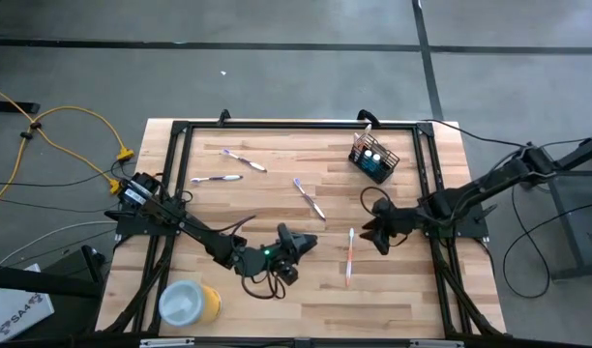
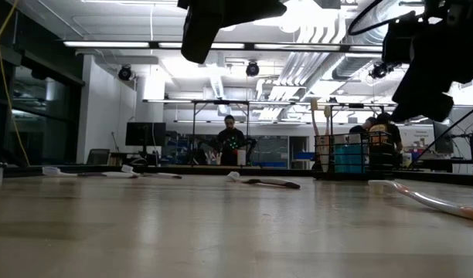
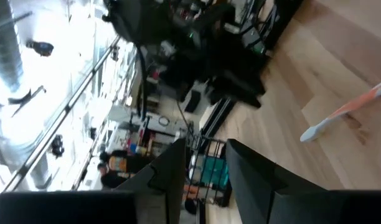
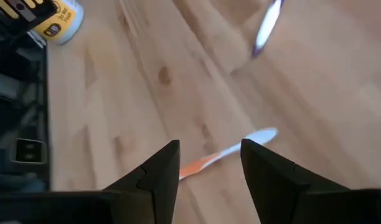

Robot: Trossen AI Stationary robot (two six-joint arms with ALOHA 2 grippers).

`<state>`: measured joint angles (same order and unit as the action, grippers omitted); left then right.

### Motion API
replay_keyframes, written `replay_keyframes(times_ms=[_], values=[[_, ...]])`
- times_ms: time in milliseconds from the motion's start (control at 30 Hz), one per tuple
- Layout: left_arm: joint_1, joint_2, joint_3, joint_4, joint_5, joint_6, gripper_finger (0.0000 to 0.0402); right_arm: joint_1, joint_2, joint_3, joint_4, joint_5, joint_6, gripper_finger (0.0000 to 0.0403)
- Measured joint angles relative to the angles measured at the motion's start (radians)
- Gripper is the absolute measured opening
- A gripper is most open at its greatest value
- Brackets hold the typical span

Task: Pick & Place toothbrushing station
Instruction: Put the orange toothbrush into the left of the black mesh organizer

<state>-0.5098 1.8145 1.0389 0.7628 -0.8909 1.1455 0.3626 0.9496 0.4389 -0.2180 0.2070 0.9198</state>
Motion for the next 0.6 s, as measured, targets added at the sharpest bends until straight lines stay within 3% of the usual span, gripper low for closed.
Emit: replay_keyframes(times_ms=[600], values=[[-0.002,0.0,0.0,0.0,-0.172,-0.021,0.011,0.201,0.108,0.0,0.116,0.194,0.538,0.0161]])
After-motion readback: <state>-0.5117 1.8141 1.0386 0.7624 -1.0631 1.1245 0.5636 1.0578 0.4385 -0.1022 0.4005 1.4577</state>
